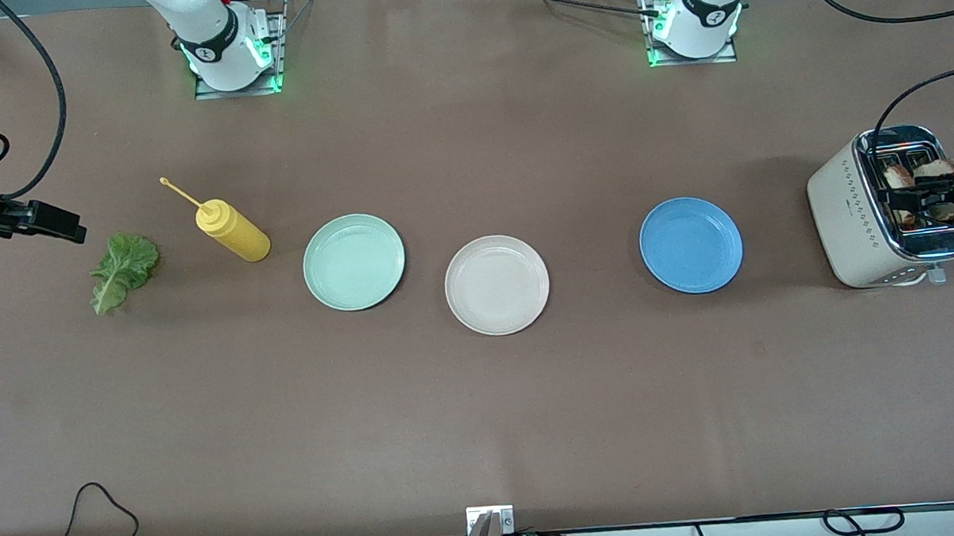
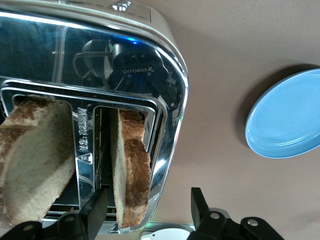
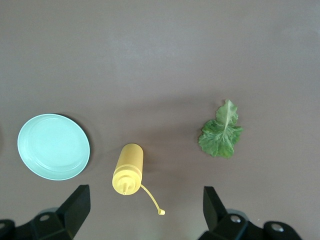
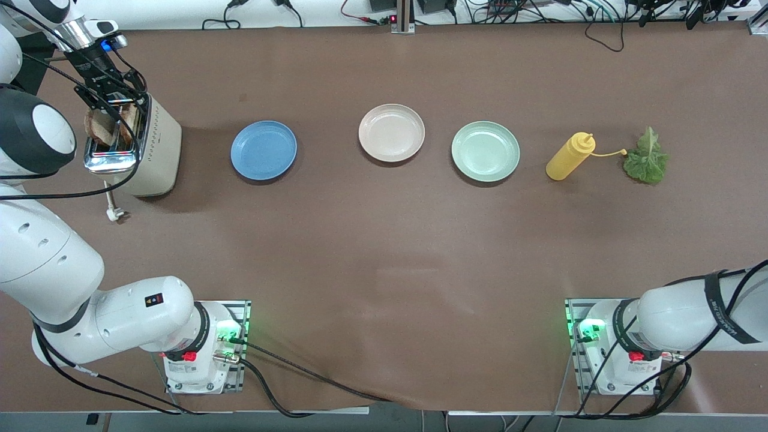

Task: Make sandwich in beige plate with both arms
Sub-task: 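Lift the bread slice out of the toaster with the left gripper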

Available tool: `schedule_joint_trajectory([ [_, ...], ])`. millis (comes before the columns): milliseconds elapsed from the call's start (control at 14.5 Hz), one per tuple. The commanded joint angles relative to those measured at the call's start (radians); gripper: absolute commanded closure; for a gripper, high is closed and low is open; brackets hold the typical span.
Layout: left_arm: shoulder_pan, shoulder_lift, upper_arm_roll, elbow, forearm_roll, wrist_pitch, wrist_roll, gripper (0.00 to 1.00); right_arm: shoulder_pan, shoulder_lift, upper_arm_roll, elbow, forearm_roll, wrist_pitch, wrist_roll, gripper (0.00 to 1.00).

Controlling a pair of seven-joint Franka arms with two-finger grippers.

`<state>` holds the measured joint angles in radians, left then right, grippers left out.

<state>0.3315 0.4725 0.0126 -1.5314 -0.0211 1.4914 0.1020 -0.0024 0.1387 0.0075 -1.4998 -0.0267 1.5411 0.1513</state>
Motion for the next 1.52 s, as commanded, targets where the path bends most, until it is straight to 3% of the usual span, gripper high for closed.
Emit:
schedule_joint_trajectory([
  [0, 0.001, 0.008, -0.003, 0.002, 0.013, -0.005, -0.001, 0.35, 0.001, -0.007, -0.008, -0.005, 0.016, 0.002, 0.010, 0.00],
  [277, 0.003, 0.009, -0.003, 0.004, 0.015, -0.003, -0.015, 0.51, 0.005, -0.007, -0.008, -0.005, 0.016, 0.004, 0.010, 0.00],
  [415, 0.004, 0.008, -0.003, 0.004, 0.015, -0.008, -0.012, 0.76, 0.004, -0.007, -0.008, -0.005, 0.016, 0.004, 0.010, 0.00],
  [553, 0.011, 0.005, -0.003, 0.010, 0.015, -0.014, 0.002, 0.92, 0.004, -0.007, -0.008, -0.005, 0.016, -0.001, 0.010, 0.00],
  [968, 0.020, -0.008, -0.002, 0.039, 0.016, -0.057, 0.022, 1.00, 0.001, -0.007, -0.008, -0.005, 0.016, 0.002, 0.010, 0.00],
  [1452, 0.009, -0.018, -0.020, 0.322, 0.013, -0.399, 0.096, 1.00, 0.001, -0.007, -0.008, -0.005, 0.016, -0.001, 0.010, 0.00],
])
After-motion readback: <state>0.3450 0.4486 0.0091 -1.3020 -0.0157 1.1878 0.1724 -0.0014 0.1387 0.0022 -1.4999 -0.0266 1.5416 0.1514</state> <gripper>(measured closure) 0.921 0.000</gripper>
